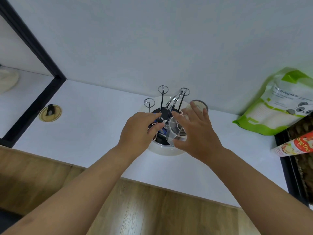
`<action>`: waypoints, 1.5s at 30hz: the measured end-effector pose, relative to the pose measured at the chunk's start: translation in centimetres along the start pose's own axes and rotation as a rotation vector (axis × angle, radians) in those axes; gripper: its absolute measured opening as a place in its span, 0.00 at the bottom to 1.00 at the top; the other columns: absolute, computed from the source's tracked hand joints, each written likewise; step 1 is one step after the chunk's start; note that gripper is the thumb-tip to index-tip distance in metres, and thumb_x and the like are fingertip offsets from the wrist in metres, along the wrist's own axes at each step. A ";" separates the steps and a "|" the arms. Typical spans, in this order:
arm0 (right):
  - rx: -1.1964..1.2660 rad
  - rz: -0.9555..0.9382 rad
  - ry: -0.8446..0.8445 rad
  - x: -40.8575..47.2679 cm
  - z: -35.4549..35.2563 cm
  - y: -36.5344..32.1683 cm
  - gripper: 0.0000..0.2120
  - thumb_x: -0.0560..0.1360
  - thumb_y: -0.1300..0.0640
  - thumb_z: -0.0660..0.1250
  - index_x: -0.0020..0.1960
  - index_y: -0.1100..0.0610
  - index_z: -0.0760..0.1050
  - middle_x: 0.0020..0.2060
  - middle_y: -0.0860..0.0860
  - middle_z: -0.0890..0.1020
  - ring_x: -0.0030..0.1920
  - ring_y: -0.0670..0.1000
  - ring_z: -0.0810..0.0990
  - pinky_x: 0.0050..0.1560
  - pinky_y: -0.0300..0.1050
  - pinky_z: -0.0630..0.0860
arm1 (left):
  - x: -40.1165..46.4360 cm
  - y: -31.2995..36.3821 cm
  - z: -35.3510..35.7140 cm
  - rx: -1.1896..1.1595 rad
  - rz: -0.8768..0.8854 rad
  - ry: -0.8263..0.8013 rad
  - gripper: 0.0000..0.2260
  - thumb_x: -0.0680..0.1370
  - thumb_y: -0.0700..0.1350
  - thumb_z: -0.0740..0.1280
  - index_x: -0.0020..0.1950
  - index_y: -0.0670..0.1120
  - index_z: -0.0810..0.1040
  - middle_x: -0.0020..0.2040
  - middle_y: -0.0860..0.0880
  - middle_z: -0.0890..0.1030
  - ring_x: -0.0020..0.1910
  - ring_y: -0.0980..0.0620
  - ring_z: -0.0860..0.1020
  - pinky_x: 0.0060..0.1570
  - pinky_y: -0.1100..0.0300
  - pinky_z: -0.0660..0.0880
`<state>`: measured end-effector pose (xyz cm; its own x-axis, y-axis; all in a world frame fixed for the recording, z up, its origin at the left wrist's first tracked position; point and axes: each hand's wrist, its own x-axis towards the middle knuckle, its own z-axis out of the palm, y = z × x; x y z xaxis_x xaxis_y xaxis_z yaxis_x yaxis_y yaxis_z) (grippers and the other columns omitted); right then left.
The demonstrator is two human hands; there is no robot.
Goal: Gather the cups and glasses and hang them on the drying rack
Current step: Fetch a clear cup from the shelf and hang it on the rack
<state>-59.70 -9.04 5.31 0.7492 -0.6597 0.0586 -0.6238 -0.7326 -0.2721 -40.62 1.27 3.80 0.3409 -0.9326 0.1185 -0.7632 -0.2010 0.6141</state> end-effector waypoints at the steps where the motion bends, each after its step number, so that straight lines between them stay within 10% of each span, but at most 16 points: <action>1: -0.006 -0.002 -0.001 0.0 -0.1 0.2 0.40 0.72 0.46 0.77 0.80 0.51 0.68 0.77 0.57 0.69 0.84 0.60 0.50 0.81 0.63 0.44 | -0.1 0.1 0.1 -0.001 -0.007 0.004 0.18 0.82 0.56 0.67 0.70 0.51 0.81 0.60 0.51 0.84 0.62 0.50 0.77 0.55 0.63 0.66; 15: -0.015 0.011 -0.068 -0.4 -1.0 2.0 0.44 0.74 0.43 0.72 0.85 0.48 0.57 0.86 0.55 0.51 0.85 0.56 0.42 0.81 0.65 0.44 | -1.1 1.8 0.8 -0.028 -0.023 -0.026 0.23 0.81 0.57 0.70 0.74 0.53 0.77 0.69 0.56 0.80 0.67 0.56 0.72 0.60 0.67 0.62; 45: 0.189 0.117 -0.033 -3.4 -4.9 2.4 0.48 0.72 0.48 0.80 0.84 0.46 0.57 0.84 0.55 0.58 0.84 0.58 0.51 0.80 0.59 0.58 | -3.2 4.2 -3.9 0.040 -0.081 -0.015 0.21 0.83 0.53 0.67 0.76 0.55 0.73 0.73 0.58 0.75 0.72 0.54 0.71 0.67 0.62 0.65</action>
<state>-64.79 -9.37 9.21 0.6831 -0.7301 -0.0146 -0.6564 -0.6051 -0.4505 -42.77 4.56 9.00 0.3945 -0.9171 0.0583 -0.7550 -0.2873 0.5894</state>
